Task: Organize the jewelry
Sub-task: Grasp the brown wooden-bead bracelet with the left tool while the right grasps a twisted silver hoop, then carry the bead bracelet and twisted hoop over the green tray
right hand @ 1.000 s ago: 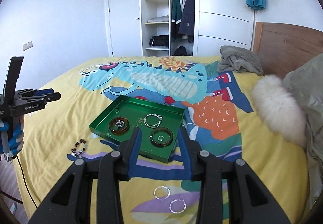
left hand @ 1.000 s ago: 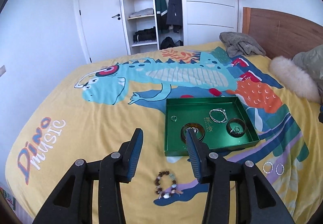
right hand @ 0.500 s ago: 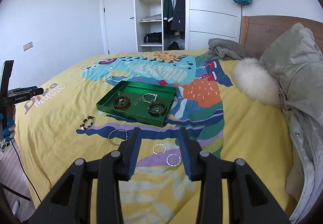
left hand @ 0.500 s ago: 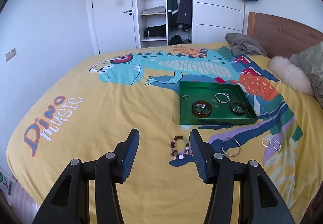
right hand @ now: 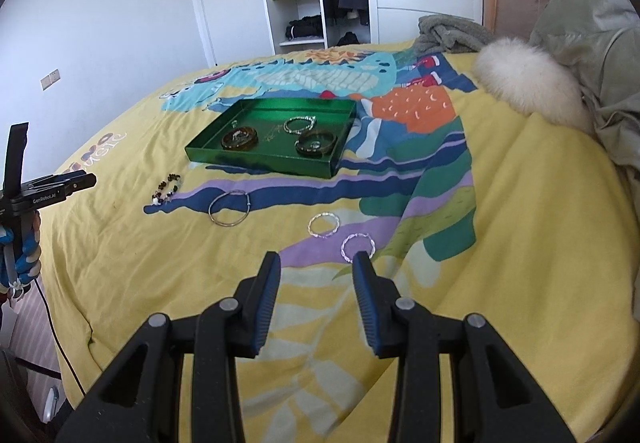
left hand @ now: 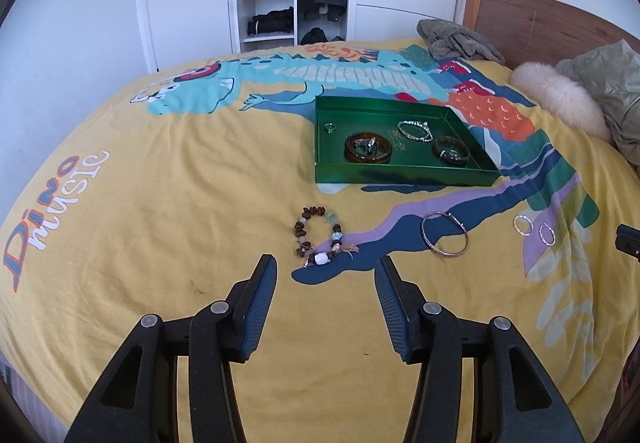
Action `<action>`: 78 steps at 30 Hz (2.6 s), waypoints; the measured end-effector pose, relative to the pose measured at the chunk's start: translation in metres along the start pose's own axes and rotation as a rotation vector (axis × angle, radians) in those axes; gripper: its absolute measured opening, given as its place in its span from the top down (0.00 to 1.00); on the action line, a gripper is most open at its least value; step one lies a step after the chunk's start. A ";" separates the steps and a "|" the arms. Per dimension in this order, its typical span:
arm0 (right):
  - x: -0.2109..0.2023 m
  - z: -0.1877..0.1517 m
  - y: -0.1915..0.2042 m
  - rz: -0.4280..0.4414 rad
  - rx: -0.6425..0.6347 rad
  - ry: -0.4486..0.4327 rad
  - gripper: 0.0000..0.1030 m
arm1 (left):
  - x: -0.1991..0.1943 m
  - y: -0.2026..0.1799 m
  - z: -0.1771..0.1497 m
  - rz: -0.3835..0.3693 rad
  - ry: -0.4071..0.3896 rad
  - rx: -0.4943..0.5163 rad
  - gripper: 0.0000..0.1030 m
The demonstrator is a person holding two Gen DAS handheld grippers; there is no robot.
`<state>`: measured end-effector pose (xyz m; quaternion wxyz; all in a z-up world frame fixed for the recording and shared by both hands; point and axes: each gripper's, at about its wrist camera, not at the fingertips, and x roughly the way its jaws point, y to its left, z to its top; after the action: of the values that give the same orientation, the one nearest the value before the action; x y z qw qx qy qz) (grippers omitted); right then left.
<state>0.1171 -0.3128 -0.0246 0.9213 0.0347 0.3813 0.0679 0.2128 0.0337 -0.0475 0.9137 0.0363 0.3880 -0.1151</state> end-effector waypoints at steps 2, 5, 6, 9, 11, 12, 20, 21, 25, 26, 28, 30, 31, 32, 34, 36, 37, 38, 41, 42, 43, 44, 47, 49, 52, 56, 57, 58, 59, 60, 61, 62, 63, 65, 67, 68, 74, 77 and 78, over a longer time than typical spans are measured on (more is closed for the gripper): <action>0.017 -0.002 -0.003 0.012 0.005 0.027 0.66 | 0.014 0.000 -0.001 -0.011 0.015 0.004 0.52; 0.042 -0.004 -0.006 0.020 0.004 0.063 0.66 | 0.031 -0.001 -0.002 -0.019 0.031 0.013 0.52; 0.052 -0.004 -0.007 0.025 0.002 0.078 0.66 | 0.037 -0.002 -0.001 -0.022 0.037 0.017 0.52; 0.074 -0.006 -0.007 0.032 -0.007 0.109 0.66 | 0.053 -0.002 0.000 -0.036 0.054 0.029 0.52; 0.087 -0.005 -0.008 0.035 -0.011 0.127 0.66 | 0.062 -0.003 0.001 -0.045 0.063 0.038 0.52; 0.095 -0.005 -0.009 0.036 -0.014 0.137 0.66 | 0.067 -0.004 0.002 -0.052 0.067 0.042 0.52; 0.133 0.000 -0.016 0.033 -0.031 0.179 0.69 | 0.098 -0.014 0.013 -0.075 0.091 0.106 0.53; 0.136 0.001 -0.018 0.030 -0.031 0.185 0.69 | 0.101 -0.015 0.014 -0.075 0.095 0.113 0.53; 0.151 0.002 -0.023 0.030 -0.038 0.216 0.69 | 0.119 -0.016 0.019 -0.068 0.120 0.132 0.56; 0.154 0.002 -0.023 0.034 -0.041 0.225 0.69 | 0.124 -0.016 0.020 -0.067 0.128 0.134 0.56; 0.159 0.002 -0.024 0.038 -0.046 0.236 0.69 | 0.131 -0.014 0.022 -0.069 0.143 0.140 0.57; 0.162 0.002 -0.025 0.043 -0.053 0.245 0.69 | 0.138 -0.013 0.023 -0.076 0.159 0.146 0.57; 0.163 0.003 -0.025 0.045 -0.056 0.248 0.69 | 0.142 -0.011 0.024 -0.080 0.169 0.149 0.58; 0.164 0.003 -0.025 0.047 -0.059 0.251 0.69 | 0.146 -0.010 0.024 -0.085 0.180 0.152 0.58; 0.166 0.003 -0.025 0.050 -0.064 0.258 0.69 | 0.152 -0.009 0.023 -0.094 0.199 0.156 0.58; 0.168 0.003 -0.025 0.052 -0.069 0.264 0.69 | 0.157 -0.009 0.020 -0.101 0.217 0.158 0.59; 0.169 0.003 -0.024 0.053 -0.072 0.267 0.69 | 0.160 -0.009 0.019 -0.104 0.226 0.158 0.59; 0.170 0.002 -0.025 0.055 -0.073 0.269 0.69 | 0.162 -0.009 0.018 -0.106 0.232 0.159 0.59; 0.171 0.002 -0.025 0.062 -0.075 0.276 0.69 | 0.166 -0.010 0.015 -0.113 0.242 0.161 0.59; 0.172 0.002 -0.025 0.065 -0.078 0.279 0.70 | 0.167 -0.010 0.014 -0.119 0.246 0.163 0.60; 0.173 0.002 -0.025 0.067 -0.080 0.281 0.70 | 0.167 -0.011 0.013 -0.130 0.252 0.163 0.63; 0.173 0.002 -0.025 0.070 -0.084 0.285 0.71 | 0.168 -0.010 0.014 -0.140 0.259 0.164 0.63; 0.174 0.003 -0.024 0.082 -0.097 0.300 0.74 | 0.169 -0.010 0.013 -0.162 0.283 0.172 0.66; 0.175 0.003 -0.024 0.090 -0.098 0.309 0.75 | 0.169 -0.011 0.013 -0.162 0.300 0.182 0.69; 0.176 0.004 -0.024 0.099 -0.093 0.320 0.78 | 0.168 -0.015 0.012 -0.157 0.319 0.186 0.82; 0.177 0.005 -0.023 0.106 -0.078 0.325 0.87 | 0.162 -0.024 0.006 -0.123 0.300 0.181 0.89; 0.175 0.004 -0.021 0.107 -0.077 0.322 0.91 | 0.160 -0.025 0.004 -0.113 0.291 0.179 0.89; 0.174 0.003 -0.020 0.107 -0.078 0.318 0.92 | 0.158 -0.025 0.003 -0.111 0.285 0.168 0.89; 0.173 0.002 -0.018 0.103 -0.079 0.313 0.94 | 0.155 -0.024 0.003 -0.111 0.279 0.152 0.89; 0.170 0.001 -0.017 0.098 -0.078 0.307 0.95 | 0.152 -0.022 0.002 -0.112 0.273 0.136 0.89; 0.168 0.000 -0.016 0.096 -0.074 0.300 0.95 | 0.148 -0.020 0.001 -0.113 0.266 0.118 0.89; 0.165 -0.001 -0.015 0.097 -0.067 0.291 0.95 | 0.144 -0.018 0.000 -0.116 0.259 0.104 0.89; 0.162 -0.003 -0.015 0.104 -0.057 0.282 0.95 | 0.139 -0.017 -0.001 -0.118 0.250 0.093 0.89; 0.155 -0.005 -0.011 0.119 -0.051 0.264 0.95 | 0.128 -0.015 -0.003 -0.120 0.231 0.079 0.89; 0.147 -0.011 -0.005 0.127 -0.051 0.248 0.95 | 0.116 -0.012 -0.004 -0.129 0.212 0.053 0.89; 0.143 -0.013 -0.002 0.133 -0.048 0.241 0.95 | 0.109 -0.010 -0.004 -0.136 0.202 0.038 0.89; 0.114 -0.027 0.019 0.168 -0.029 0.196 0.95 | 0.071 0.000 -0.006 -0.165 0.145 -0.025 0.89; 0.098 -0.032 0.028 0.179 -0.023 0.174 0.95 | 0.052 0.003 -0.009 -0.185 0.120 -0.048 0.89; 0.092 -0.034 0.031 0.181 -0.022 0.166 0.95 | 0.047 0.004 -0.010 -0.192 0.114 -0.056 0.89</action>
<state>0.1549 -0.2678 -0.1094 0.8769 0.0534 0.4510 0.1578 0.2379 0.0309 -0.0883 0.8757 -0.0201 0.4439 -0.1888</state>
